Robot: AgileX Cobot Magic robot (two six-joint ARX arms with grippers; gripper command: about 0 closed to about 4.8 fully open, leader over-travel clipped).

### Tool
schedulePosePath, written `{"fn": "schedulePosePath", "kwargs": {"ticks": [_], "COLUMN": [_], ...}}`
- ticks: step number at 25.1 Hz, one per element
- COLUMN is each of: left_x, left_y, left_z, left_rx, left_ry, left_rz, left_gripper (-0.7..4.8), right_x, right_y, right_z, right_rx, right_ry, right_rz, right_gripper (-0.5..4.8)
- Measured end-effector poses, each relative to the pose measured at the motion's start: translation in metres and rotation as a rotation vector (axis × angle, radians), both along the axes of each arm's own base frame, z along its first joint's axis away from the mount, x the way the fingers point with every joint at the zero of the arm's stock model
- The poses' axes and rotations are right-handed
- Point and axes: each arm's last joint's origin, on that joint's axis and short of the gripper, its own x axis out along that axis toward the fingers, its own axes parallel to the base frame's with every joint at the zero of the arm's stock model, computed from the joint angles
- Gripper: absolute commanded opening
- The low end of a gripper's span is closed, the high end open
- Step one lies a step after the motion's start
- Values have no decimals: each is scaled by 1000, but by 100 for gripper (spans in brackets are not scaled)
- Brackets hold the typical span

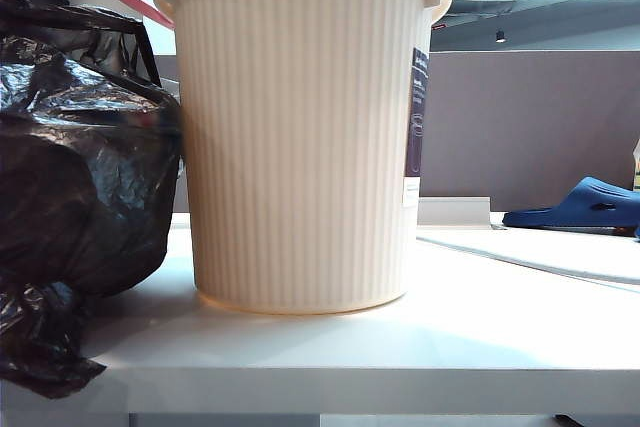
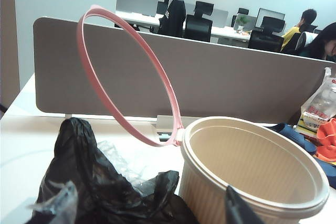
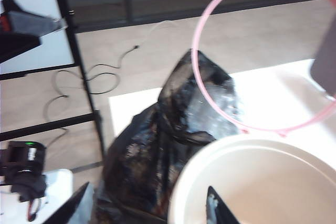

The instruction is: Open the ring lid of the trash can, pull out the black garbage bag inside, and place it on the table.

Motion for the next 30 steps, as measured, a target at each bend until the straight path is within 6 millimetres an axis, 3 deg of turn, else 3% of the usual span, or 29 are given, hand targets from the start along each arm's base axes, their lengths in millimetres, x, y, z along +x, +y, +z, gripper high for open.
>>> {"fn": "schedulePosePath", "kwargs": {"ticks": [5, 8, 12, 15, 17, 20, 26, 30], "left_x": [-2, -2, 3, 10, 15, 30, 54, 66], "left_y": [0, -1, -2, -2, -3, -4, -6, -7], "left_z": [-33, -48, -63, -80, -91, -105, -128, -146], "left_rx": [-39, -41, -37, -35, -34, -33, -32, -33], "left_ry": [28, 41, 64, 85, 108, 143, 144, 167], "left_rz": [-10, -34, -56, -59, -71, -108, -141, -140], "left_gripper": [361, 266, 197, 51, 45, -5, -6, -6], "right_x": [-20, -27, -38, -44, -50, -60, -76, -77], "right_y": [-21, -29, -42, -49, -55, -65, -81, -83], "right_z": [-5, -23, -51, -73, -93, -122, -171, -191], "right_rx": [-18, -22, 20, 57, 86, 149, 181, 162], "right_ry": [-22, -4, -13, -17, -24, -47, -83, -77], "right_rz": [-122, -210, -319, -376, -424, -460, -533, -566], "right_gripper": [271, 271, 271, 270, 263, 201, 198, 198]}}
